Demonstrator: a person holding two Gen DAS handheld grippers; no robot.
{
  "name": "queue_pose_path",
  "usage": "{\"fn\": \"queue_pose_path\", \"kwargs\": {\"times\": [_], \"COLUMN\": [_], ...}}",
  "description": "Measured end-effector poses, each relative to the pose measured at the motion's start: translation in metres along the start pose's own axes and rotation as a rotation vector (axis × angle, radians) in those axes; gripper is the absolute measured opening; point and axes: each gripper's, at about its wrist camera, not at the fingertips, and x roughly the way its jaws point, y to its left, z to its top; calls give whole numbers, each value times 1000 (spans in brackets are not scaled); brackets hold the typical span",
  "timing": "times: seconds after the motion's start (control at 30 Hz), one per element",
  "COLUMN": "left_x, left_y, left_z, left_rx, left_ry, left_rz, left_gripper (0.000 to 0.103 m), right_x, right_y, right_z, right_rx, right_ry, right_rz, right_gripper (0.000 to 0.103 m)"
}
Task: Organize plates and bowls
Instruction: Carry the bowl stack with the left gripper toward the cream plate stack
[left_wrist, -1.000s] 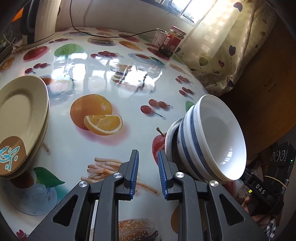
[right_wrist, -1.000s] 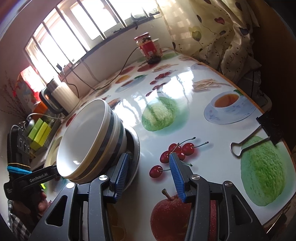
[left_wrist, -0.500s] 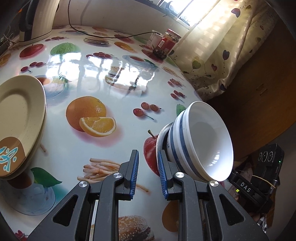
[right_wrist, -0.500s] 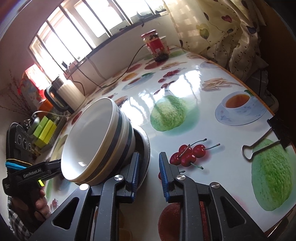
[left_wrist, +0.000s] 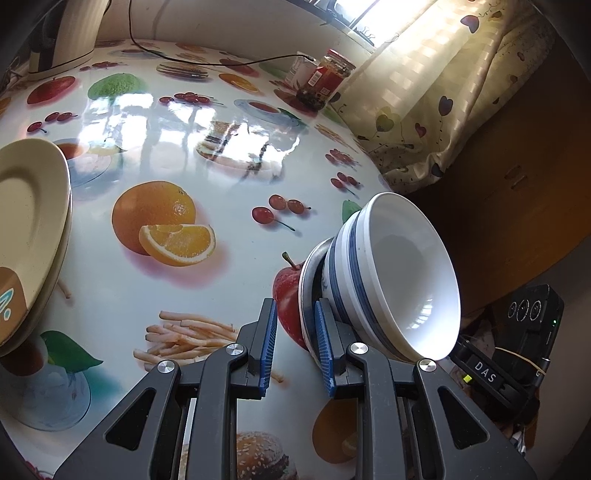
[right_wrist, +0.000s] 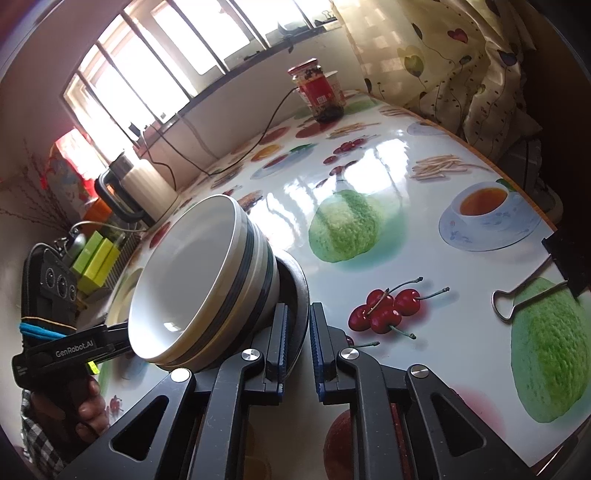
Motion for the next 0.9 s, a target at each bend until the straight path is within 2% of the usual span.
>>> {"fn": "queue_pose_path", "kwargs": {"times": [0.2,0.37,0.9], "left_x": [-1,-2,-3], "left_y": [-5,-15,-15], "left_z": [-1,-3,-4], "left_rx": [23,76,82], "left_ry": [-11,-27,-32], "left_rz": [27,46,59], "left_gripper": [22,9,9], "right_x": [0,-1,-1], "right_y": [0,0,1], "right_z": [0,1,0], "right_rx": [-2,-1,-5], "right_ry": [-2,-3,-8], "right_rz": [-2,-8,-16], "right_gripper": [12,12,12]}}
